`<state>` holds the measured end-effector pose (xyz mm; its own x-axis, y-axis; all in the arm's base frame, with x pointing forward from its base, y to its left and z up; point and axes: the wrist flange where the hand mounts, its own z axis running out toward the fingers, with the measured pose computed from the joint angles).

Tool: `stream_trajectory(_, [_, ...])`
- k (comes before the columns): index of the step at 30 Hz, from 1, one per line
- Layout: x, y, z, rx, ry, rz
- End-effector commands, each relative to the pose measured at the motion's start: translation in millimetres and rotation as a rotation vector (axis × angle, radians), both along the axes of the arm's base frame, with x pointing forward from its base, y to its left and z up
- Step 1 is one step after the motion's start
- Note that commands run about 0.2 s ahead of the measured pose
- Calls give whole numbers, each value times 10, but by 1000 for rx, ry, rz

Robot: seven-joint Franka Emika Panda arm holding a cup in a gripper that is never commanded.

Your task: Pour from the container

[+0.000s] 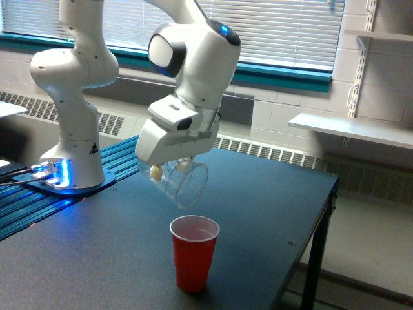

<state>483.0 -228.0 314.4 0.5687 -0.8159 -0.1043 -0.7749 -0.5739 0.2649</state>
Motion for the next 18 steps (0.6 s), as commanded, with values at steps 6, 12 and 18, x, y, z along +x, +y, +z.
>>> stream_trajectory(6, [-75, 722, 261, -35, -209, -2])
stream_trajectory(12, [-162, 1507, 207, 98, -297, 203])
stream_trajectory(18, [-425, 2212, -592, 226, -139, 257])
